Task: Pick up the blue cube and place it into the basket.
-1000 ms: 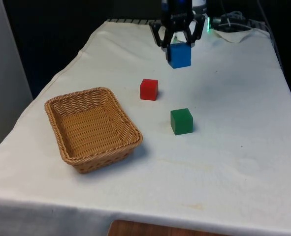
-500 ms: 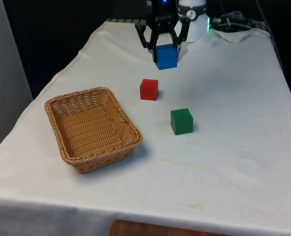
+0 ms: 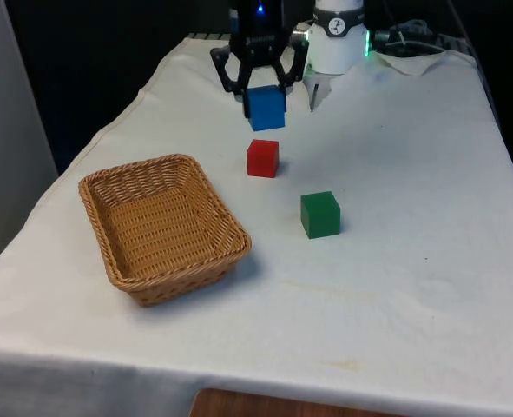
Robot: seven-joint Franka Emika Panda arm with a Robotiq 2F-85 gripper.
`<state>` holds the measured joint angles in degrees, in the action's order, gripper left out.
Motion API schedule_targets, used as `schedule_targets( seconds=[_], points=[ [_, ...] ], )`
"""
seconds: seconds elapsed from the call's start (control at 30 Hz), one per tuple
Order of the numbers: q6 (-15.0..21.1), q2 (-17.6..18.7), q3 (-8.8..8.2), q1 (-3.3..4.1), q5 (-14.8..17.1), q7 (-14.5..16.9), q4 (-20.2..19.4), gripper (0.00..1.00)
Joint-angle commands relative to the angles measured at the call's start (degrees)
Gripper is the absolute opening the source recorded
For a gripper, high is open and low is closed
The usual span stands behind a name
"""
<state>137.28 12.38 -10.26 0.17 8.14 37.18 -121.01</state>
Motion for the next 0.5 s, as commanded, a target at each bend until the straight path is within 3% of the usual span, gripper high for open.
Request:
schedule_targets(
  seconds=[0.0, 0.27, 0.3, 0.33, 0.47],
  points=[
    [-0.7, 0.5, 0.00, -0.29, 0.5, 0.6, 0.8, 0.00],
    [-1.6, 3.4, -1.15, -0.52, 0.7, 1.2, 4.0, 0.00],
    [-1.1, 3.3, -1.49, -0.17, 0.1, 0.6, 3.8, 0.00],
    [-1.8, 4.1, -1.43, -0.57, 0.9, 1.4, 4.8, 0.00],
    [-1.9, 5.7, -1.95, -0.69, 1.7, 2.0, 6.2, 0.00]
  ],
)
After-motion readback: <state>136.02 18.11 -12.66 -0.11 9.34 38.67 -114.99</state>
